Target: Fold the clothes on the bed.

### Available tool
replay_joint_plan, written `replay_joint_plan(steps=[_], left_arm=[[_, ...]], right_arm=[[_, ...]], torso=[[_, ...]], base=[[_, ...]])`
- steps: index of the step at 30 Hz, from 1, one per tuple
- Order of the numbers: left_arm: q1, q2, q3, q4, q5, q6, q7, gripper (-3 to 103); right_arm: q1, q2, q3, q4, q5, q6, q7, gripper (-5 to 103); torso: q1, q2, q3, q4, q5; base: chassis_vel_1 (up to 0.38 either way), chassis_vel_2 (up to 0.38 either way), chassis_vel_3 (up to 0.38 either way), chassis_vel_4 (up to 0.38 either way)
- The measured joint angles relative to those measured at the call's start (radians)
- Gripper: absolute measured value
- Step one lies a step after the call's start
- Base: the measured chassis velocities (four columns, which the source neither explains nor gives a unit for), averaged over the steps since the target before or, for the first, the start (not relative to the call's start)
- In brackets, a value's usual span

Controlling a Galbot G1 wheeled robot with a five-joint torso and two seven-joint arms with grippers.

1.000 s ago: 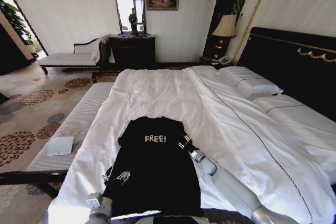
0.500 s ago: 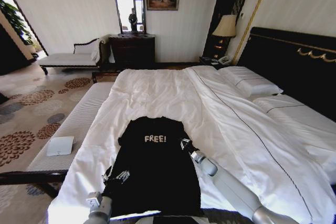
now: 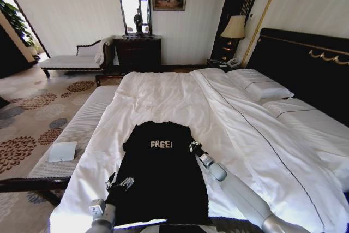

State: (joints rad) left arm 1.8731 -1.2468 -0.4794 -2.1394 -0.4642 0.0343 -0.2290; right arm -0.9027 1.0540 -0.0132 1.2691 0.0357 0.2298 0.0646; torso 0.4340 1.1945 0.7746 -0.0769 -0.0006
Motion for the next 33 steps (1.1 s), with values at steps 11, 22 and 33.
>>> replay_joint_plan(steps=[11,22,33], left_arm=[[-0.003,0.005,0.006,-0.003,0.0,0.004,-0.006,100],[0.004,0.019,0.002,-0.007,-0.001,0.004,-0.007,100],[0.003,0.025,0.004,-0.012,-0.001,0.009,-0.012,100]], right_arm=[[-0.01,0.013,0.096,0.006,0.131,-0.075,0.057,0],[-0.037,0.057,0.148,-0.013,0.197,-0.108,0.119,0],[-0.076,0.099,0.197,-0.012,0.168,-0.106,0.149,0]], torso=[[0.0,0.0,0.0,-0.0001,0.0],[0.0,0.0,0.0,0.0,0.0],[0.0,0.0,0.0,0.0,-0.0002]], base=[[0.0,0.0,0.0,0.0],[0.0,0.0,0.0,0.0],[0.0,0.0,0.0,0.0]])
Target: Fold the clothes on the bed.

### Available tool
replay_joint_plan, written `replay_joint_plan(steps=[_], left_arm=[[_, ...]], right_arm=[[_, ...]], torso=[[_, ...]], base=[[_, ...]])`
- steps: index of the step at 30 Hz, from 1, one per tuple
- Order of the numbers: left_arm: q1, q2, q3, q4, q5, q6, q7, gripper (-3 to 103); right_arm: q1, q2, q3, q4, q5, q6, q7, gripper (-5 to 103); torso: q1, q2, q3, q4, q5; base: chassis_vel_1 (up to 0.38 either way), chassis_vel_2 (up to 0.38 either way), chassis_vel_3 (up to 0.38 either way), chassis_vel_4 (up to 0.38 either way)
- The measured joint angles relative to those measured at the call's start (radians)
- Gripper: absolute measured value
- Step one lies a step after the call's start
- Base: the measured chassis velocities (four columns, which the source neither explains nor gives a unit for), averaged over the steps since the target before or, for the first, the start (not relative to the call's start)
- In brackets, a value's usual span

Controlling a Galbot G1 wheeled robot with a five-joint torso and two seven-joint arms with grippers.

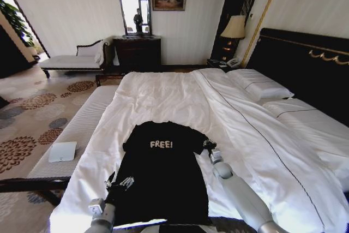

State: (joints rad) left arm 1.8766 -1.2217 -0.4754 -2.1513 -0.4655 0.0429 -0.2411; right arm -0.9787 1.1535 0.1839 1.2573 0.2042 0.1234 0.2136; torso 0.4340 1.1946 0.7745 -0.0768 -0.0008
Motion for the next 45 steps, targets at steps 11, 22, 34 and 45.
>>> replay_joint_plan(steps=[11,22,34,45], left_arm=[[-0.006,0.011,0.007,0.001,-0.004,0.008,-0.005,100],[-0.002,0.019,0.003,0.003,-0.006,0.01,-0.007,100],[0.002,0.017,-0.006,0.002,-0.008,0.01,-0.008,100],[-0.006,0.016,-0.011,0.014,-0.013,0.008,-0.011,100]], right_arm=[[-0.011,0.007,0.018,0.02,0.005,-0.01,0.005,0],[0.01,-0.016,-0.087,0.134,0.003,-0.012,0.001,0],[0.055,0.004,-0.249,0.169,-0.001,-0.029,0.002,0],[0.087,0.073,-0.303,0.097,-0.021,-0.007,-0.007,0]], torso=[[0.0,0.0,0.0,-0.0001,0.0],[0.0,0.0,0.0,-0.0001,-0.0001],[0.0,0.0,0.0,0.0,-0.0001],[0.0,0.0,0.0,0.0001,0.0001]], base=[[0.0,0.0,0.0,0.0],[0.0,0.0,0.0,0.0],[0.0,0.0,0.0,0.0],[0.0,0.0,0.0,0.0]])
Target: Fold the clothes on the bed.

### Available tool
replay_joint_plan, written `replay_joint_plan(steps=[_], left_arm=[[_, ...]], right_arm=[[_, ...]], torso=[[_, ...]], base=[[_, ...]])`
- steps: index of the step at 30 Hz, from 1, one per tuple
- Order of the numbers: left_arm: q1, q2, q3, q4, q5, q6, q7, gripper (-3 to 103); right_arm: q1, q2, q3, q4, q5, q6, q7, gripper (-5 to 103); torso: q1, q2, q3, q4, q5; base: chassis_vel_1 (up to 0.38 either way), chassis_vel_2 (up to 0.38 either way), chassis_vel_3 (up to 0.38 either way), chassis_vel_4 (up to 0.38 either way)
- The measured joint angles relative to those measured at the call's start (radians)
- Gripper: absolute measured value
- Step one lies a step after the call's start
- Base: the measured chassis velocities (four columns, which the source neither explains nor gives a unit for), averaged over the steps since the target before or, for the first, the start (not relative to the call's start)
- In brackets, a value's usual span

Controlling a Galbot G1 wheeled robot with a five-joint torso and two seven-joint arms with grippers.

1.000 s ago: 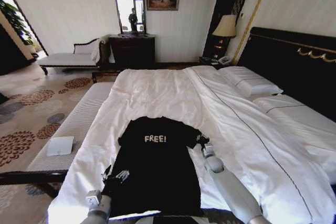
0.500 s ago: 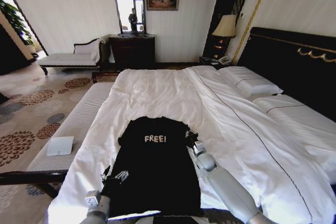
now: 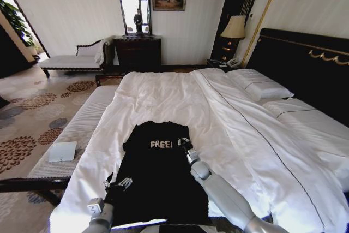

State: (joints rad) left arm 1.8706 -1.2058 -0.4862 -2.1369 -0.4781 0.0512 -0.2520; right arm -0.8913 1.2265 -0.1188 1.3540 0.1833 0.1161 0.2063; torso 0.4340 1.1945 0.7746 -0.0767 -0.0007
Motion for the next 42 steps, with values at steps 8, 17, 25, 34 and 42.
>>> replay_joint_plan(steps=[8,17,25,34,42], left_arm=[[-0.005,-0.004,0.001,0.013,-0.003,-0.001,-0.002,100],[-0.019,-0.001,0.007,0.014,-0.005,-0.001,-0.004,100],[-0.02,0.002,0.006,0.013,-0.007,0.001,-0.005,100],[-0.018,0.0,0.004,0.009,-0.006,0.003,-0.002,100],[-0.059,0.015,-0.005,0.02,-0.024,0.016,-0.003,100]], right_arm=[[-0.001,0.029,0.008,-0.081,-0.031,0.042,-0.03,0],[-0.01,0.039,0.003,-0.092,-0.047,0.056,-0.034,0],[-0.003,0.046,-0.007,-0.103,-0.045,0.057,-0.038,4],[-0.017,0.028,-0.026,-0.078,-0.019,0.076,-0.094,25],[-0.046,-0.002,-0.037,0.035,0.072,0.08,-0.111,58]], torso=[[0.0,0.0,0.0,-0.0002,-0.0001],[0.0,0.0,0.0,-0.0002,0.0],[0.0,0.0,0.0,-0.0001,0.0],[0.0,0.0,0.0,-0.0001,0.0],[0.0,0.0,0.0,0.0001,0.0]], base=[[0.0,0.0,0.0,0.0],[0.0,0.0,0.0,0.0],[0.0,0.0,0.0,0.0],[0.0,0.0,0.0,0.0],[0.0,0.0,0.0,0.0]])
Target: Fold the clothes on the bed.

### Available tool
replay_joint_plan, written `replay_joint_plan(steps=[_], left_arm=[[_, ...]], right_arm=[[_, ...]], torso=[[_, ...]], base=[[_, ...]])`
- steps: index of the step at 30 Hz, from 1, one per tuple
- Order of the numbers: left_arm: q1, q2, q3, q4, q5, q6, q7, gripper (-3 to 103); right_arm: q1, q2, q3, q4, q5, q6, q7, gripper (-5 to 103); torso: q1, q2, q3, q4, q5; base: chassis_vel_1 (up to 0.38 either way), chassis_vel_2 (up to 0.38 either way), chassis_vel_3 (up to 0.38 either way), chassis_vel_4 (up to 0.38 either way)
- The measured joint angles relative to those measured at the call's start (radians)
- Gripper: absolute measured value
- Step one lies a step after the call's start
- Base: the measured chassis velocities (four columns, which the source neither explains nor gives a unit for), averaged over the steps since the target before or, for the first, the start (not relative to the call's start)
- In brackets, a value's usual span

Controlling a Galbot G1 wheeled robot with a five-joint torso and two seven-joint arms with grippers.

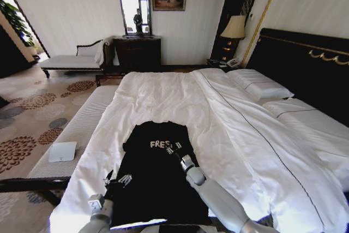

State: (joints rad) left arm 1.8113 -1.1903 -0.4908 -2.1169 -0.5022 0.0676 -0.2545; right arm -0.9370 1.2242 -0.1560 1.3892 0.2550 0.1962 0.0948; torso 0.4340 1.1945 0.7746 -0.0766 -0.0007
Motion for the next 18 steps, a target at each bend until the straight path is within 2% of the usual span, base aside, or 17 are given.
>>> replay_joint_plan(steps=[1,2,4,5,7,8,9,10,18], left_arm=[[0.0,0.0,0.0,0.0,0.0,0.0,0.0,100],[-0.011,0.006,-0.002,0.004,-0.004,0.003,0.0,100],[-0.045,0.023,-0.003,0.02,-0.015,0.01,-0.005,100],[-0.069,0.037,-0.002,0.028,-0.024,0.013,-0.01,100],[-0.087,0.05,0.001,0.035,-0.03,0.014,-0.013,100],[-0.105,0.067,0.008,0.044,-0.035,0.014,-0.014,100],[-0.114,0.077,0.013,0.05,-0.036,0.013,-0.014,100],[-0.127,0.094,0.021,0.062,-0.036,0.01,-0.011,100],[-0.225,0.154,0.061,0.134,-0.041,0.001,0.009,100]], right_arm=[[0.0,0.0,0.0,0.0,0.0,0.0,0.0,58],[-0.008,-0.006,0.008,0.019,0.012,0.001,0.0,69],[-0.029,-0.017,0.043,0.055,0.028,0.002,0.004,69],[-0.045,-0.022,0.073,0.073,0.029,0.001,0.009,79],[-0.06,-0.023,0.104,0.086,0.029,0.001,0.015,79],[-0.081,-0.024,0.144,0.101,0.028,-0.001,0.022,90],[-0.098,-0.025,0.169,0.111,0.028,-0.002,0.028,90],[-0.122,-0.027,0.199,0.124,0.029,-0.003,0.037,98],[-0.287,-0.014,0.329,0.173,0.013,0.006,0.058,100]], torso=[[0.0,0.0,0.0,0.0,0.0],[0.0,0.0,0.0,0.0,0.0003],[0.0,0.0,0.0,-0.0001,0.0],[0.0,0.0,0.0,-0.0003,-0.0001],[0.0,0.0,0.0,-0.0003,-0.0001],[0.0,0.0,0.0,-0.0004,0.0],[0.0,0.0,0.0,-0.0003,0.0],[0.0,0.0,0.0,-0.0003,-0.0002],[0.0,0.0,0.0,-0.0005,0.0]], base=[[0.0,0.0,0.0,0.0],[0.0,0.0,0.0,0.0],[0.0,0.0,0.0,0.0],[0.0,0.0,0.0,0.0],[0.0,0.0,0.0,0.0],[0.0,0.0,0.0,0.0],[0.0,0.0,0.0,0.0],[0.0,0.0,0.0,0.0],[0.0,0.0,0.0,0.0]])
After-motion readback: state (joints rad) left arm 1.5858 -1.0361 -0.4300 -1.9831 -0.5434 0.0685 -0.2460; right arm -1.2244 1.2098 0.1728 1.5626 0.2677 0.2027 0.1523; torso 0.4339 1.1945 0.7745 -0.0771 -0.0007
